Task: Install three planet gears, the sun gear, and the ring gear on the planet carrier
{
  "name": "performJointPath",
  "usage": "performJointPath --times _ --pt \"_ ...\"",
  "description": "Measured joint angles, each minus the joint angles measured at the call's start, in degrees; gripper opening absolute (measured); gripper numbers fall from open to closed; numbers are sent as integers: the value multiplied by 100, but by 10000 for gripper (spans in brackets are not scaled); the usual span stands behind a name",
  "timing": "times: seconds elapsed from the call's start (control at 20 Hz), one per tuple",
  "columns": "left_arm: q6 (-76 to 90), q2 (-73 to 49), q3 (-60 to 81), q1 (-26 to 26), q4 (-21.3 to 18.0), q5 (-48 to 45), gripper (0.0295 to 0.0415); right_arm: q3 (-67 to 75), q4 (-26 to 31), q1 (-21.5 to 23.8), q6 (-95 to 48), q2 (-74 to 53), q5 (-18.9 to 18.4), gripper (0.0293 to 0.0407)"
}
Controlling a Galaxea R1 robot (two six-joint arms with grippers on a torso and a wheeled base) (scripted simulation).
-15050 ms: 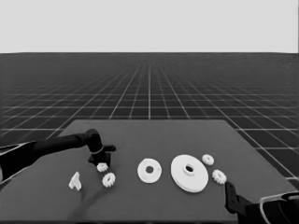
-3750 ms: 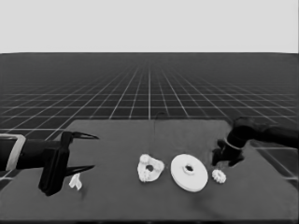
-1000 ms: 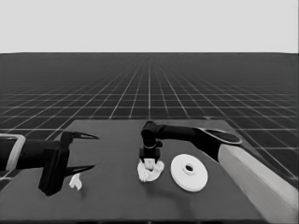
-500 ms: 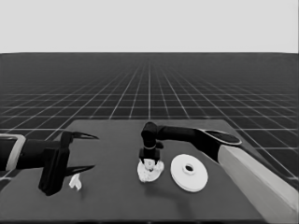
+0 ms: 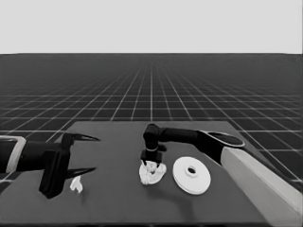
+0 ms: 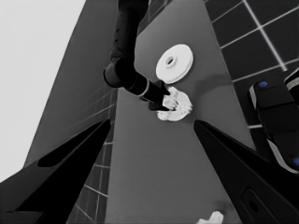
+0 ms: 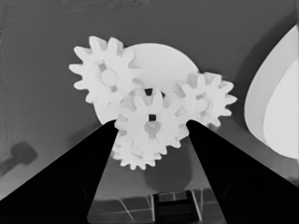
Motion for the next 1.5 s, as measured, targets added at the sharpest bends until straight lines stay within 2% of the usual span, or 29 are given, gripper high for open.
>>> performJointPath --times 1.5 --pt "0 0 0 0 0 0 385 1 1 -4 1800 0 -1 309"
